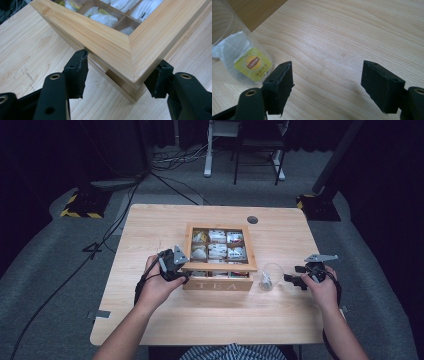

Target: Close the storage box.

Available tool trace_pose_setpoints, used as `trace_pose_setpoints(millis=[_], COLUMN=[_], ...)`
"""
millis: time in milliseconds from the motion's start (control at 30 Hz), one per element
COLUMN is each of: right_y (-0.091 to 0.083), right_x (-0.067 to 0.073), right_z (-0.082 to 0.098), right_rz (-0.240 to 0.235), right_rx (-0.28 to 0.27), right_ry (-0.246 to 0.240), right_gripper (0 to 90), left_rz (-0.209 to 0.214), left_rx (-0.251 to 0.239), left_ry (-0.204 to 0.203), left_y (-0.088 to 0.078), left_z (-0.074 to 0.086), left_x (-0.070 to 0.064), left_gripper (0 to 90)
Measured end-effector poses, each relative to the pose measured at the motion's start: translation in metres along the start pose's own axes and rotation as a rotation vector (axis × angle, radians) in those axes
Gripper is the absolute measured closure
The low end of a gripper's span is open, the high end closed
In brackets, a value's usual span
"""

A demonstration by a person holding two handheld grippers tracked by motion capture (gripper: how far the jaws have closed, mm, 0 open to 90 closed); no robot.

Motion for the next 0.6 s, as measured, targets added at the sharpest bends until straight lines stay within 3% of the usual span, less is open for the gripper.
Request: trace_pose_setpoints(millis=[300,600], right_y=[0.0004,0.0009], right_x=[-0.0003,-0.0001], right_z=[0.0001,0.0004], right_rz=[-0.001,-0.002], right_rx=[-0.001,0.001], right_ry=[-0.004,-0.001], right_gripper=[26.2,26.2], left_rz=[0.009,0.023], left_rx=[0.039,0.048], left_ry=[0.018,0.002], left_y=[0.0027,0.0018], left_z=[0.0008,0.0011], left_x=[-0.0035,-0.0037], left_gripper=[40.2,39.5])
Point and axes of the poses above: each handheld gripper's, and its own axes: y roughly forward along the jaws, z roughly out of its underside, x roughly to its left, the point moved 2 cm from there along y, roughly forward along the jaws, and after that the axes turned 10 degrees about -z, right-handed, at the moved point
